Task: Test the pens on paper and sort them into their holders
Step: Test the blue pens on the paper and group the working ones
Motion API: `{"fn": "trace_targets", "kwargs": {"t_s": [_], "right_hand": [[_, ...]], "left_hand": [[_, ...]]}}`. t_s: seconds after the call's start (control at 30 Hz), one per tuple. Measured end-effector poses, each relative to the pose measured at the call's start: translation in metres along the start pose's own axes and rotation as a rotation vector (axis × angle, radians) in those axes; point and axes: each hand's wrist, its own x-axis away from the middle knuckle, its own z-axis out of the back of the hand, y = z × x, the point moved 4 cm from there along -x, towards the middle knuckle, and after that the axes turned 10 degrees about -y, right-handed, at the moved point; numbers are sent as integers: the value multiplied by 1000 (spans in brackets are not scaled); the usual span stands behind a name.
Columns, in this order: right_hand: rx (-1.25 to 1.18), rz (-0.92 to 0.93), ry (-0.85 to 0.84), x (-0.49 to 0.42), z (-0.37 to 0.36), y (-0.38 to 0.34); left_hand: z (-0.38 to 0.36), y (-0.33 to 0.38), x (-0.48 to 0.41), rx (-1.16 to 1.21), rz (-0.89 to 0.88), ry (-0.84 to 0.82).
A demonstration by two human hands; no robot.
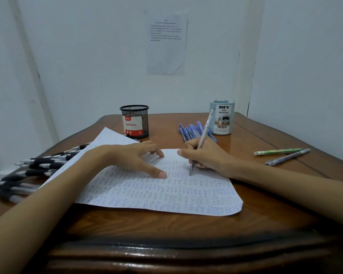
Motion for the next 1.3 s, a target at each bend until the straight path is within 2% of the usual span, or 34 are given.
{"fn": "trace_targets", "kwargs": {"t_s": [0.33,0.47,0.57,0.9,1.0,1.13,1.3], "right_hand": [[66,48,26,-1,0,-3],[31,27,-22,2,-2,-5],[28,30,25,1,0,-5],[40,-81,72,1,5,-2],[-30,-155,158,2,13,-12],[-188,-109,307,-3,25,-33],[-382,-160,349,-1,15,-46]], "left_hand": [[0,0,-1,-4,-5,2],[0,-2,-2,-3,-11,11],[-1,-2,-1,-6,-14,13],[-2,1,-2,-5,-30,23],[-4,4,-3,-3,-63,34],[-6,7,-4,24,-129,54],[12,6,9,292,-188,267]]}}
